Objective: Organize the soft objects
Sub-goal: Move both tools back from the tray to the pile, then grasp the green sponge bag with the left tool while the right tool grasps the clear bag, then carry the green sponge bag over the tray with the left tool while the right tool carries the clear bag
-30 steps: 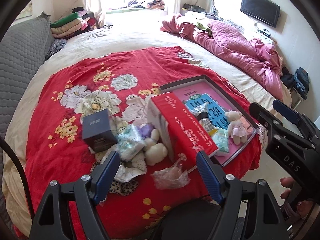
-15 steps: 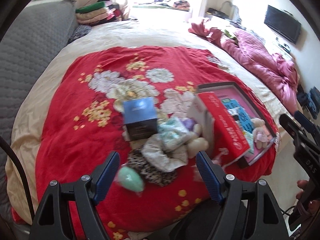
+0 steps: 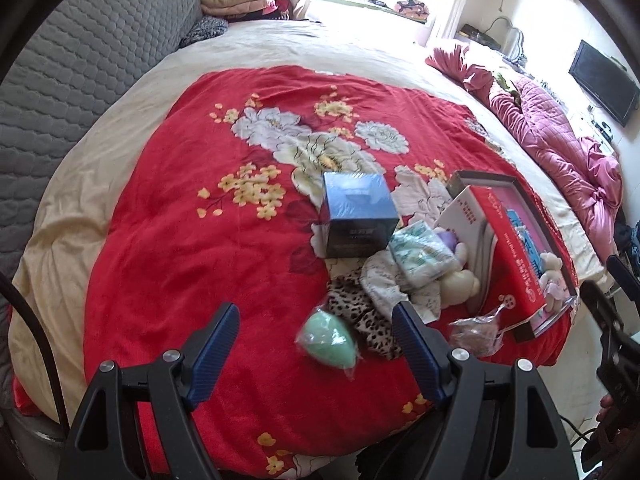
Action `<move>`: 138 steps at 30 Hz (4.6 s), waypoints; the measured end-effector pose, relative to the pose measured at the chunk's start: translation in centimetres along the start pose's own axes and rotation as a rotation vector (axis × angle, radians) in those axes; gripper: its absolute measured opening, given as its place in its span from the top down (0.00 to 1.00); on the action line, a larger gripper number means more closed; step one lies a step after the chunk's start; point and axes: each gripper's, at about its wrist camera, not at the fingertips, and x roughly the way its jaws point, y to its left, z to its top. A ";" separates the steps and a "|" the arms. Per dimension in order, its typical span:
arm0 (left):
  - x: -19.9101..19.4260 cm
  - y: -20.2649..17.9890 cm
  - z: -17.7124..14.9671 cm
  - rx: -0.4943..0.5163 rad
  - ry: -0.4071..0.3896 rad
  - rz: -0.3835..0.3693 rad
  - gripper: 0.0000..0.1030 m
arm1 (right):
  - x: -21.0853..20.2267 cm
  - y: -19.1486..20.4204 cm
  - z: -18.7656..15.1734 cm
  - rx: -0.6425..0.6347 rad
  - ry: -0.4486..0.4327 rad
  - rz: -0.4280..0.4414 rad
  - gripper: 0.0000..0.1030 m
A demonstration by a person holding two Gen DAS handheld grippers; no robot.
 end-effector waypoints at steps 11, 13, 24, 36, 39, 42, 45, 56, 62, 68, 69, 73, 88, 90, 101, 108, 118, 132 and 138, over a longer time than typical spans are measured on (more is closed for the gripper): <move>4.6 1.0 -1.9 -0.048 0.124 -0.043 0.24 | 2.7 5.1 -2.8 -0.236 0.115 0.084 0.28; 5.1 1.1 -2.1 -0.054 0.136 -0.047 0.24 | 3.4 5.8 -3.3 -0.278 0.142 0.098 0.28; 7.1 1.0 -2.8 -0.057 0.173 -0.067 0.24 | 8.5 10.3 -5.7 -0.627 0.294 0.034 0.28; 9.4 1.5 -3.0 -0.096 0.208 -0.085 0.24 | 13.8 13.0 -10.0 -0.981 0.390 -0.089 0.28; 10.1 1.8 -3.1 -0.111 0.220 -0.090 0.24 | 14.3 12.7 -10.0 -0.965 0.391 -0.070 0.28; 10.7 2.0 -3.2 -0.131 0.231 -0.105 0.24 | 14.6 12.5 -10.0 -0.958 0.390 -0.044 0.35; 11.1 2.1 -3.1 -0.139 0.230 -0.105 0.24 | 14.6 12.4 -10.3 -0.938 0.386 -0.036 0.36; 12.3 3.0 -3.3 -0.206 0.231 -0.149 0.23 | 13.3 10.0 -6.9 -0.716 0.332 0.025 0.41; 12.2 3.8 -3.5 -0.231 0.219 -0.193 0.53 | 12.5 8.7 -4.4 -0.562 0.321 0.048 0.41; 12.1 4.4 -3.7 -0.265 0.208 -0.259 0.61 | 11.6 8.0 -3.4 -0.440 0.316 0.070 0.41; 12.0 4.4 -3.7 -0.265 0.204 -0.260 0.61 | 11.6 7.8 -3.3 -0.428 0.315 0.075 0.41; 11.5 4.0 -3.4 -0.245 0.187 -0.232 0.61 | 11.4 6.9 -2.8 -0.334 0.317 0.106 0.41; 7.3 4.1 -2.9 -0.191 0.097 -0.103 0.61 | 9.2 4.6 -2.5 -0.112 0.275 0.196 0.41; 6.5 3.4 -2.7 -0.160 0.085 -0.094 0.61 | 8.9 4.1 -2.4 -0.090 0.266 0.207 0.41; 3.2 -0.6 -2.0 -0.052 0.026 -0.085 0.61 | 6.2 0.6 -1.2 0.060 0.175 0.238 0.41; 1.7 -2.8 -1.8 0.000 0.002 -0.082 0.61 | 4.5 -1.9 -0.6 0.138 0.118 0.220 0.41; -0.4 -7.2 -1.4 0.081 -0.032 -0.109 0.61 | 2.1 -5.7 -0.5 0.233 0.047 0.187 0.41; -2.8 -16.4 -0.3 0.239 -0.072 -0.179 0.61 | -1.9 -13.8 -2.1 0.410 -0.035 0.092 0.41; -2.8 -20.4 0.3 0.304 -0.075 -0.202 0.61 | -2.7 -16.5 -3.4 0.467 -0.038 0.043 0.41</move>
